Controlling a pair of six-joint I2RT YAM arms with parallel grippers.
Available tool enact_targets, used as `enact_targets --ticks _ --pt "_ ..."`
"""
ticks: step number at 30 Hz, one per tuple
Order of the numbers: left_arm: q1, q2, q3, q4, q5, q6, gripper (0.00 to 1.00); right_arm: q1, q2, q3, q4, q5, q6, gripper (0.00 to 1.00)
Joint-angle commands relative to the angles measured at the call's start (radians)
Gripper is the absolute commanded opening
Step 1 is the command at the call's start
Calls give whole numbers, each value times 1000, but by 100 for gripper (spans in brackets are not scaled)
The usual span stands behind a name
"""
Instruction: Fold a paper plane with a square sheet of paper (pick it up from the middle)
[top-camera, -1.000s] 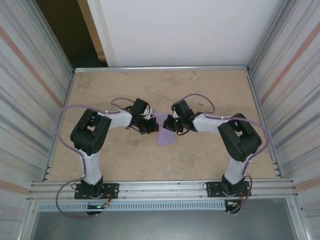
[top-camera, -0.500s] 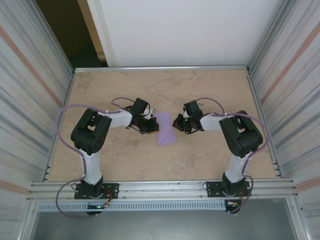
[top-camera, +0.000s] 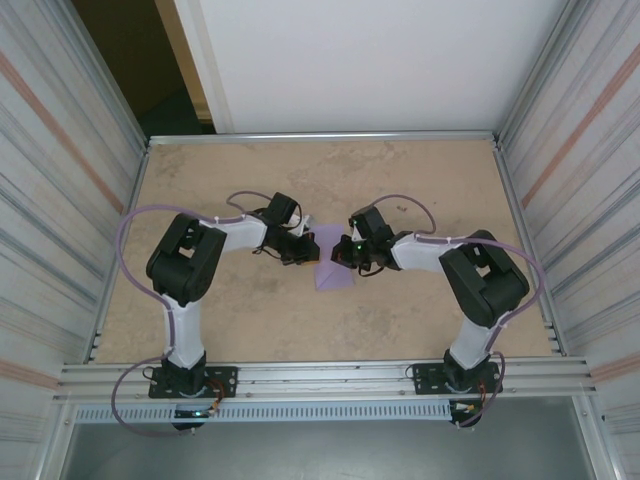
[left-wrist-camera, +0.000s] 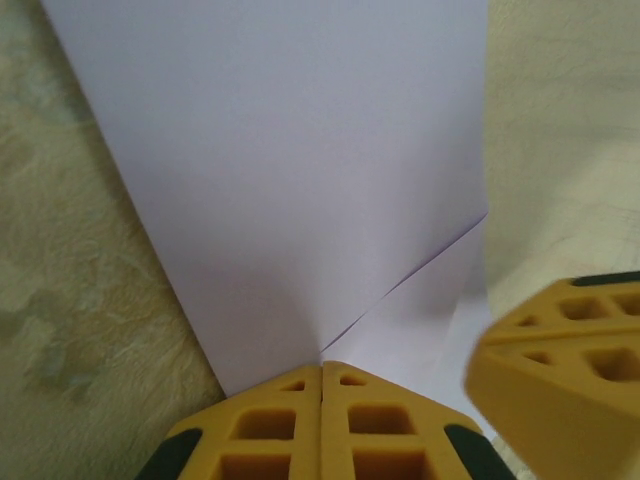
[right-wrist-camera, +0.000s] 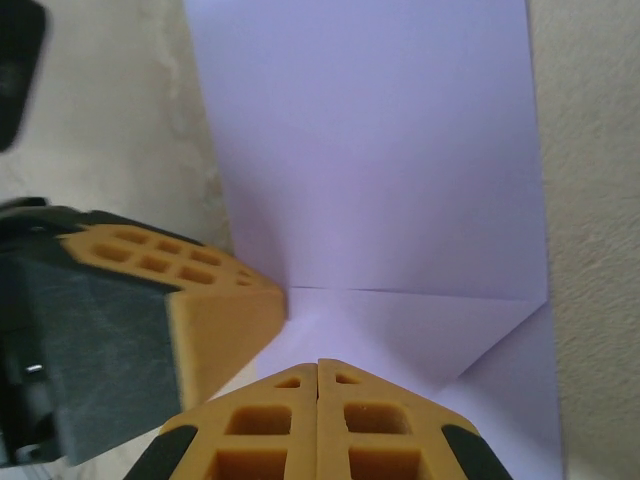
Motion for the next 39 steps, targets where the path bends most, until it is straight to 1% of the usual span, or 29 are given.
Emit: enact_targets --ticks 1,7,11,15,17,22,28,34,39 --pt "4 37 10 -70 -31 46 5 -6 37 24 -6 -23 9 2" --pt "4 19 48 -88 -25 47 6 -6 79 6 -47 12 33 1" --pt "0 -37 55 -73 -13 4 7 -7 95 -19 -67 47 73 1" --pt "-29 -128 -1 -10 -16 -71 8 -7 108 -34 -62 60 102 1" --pt "-52 -169 -45 15 -41 -110 8 -7 107 -43 -57 66 114 1" --pt "-88 -219 -144 56 -62 -169 3 -7 117 -57 -29 60 131 1" --pt "-118 -197 -153 62 -51 -180 1 -9 115 -47 -63 56 124 1" --pt "-119 -162 -120 56 -62 -182 1 -10 119 -30 -80 42 128 1" --pt "-119 -114 -106 87 -47 -199 1 -11 121 -34 -72 46 138 1"
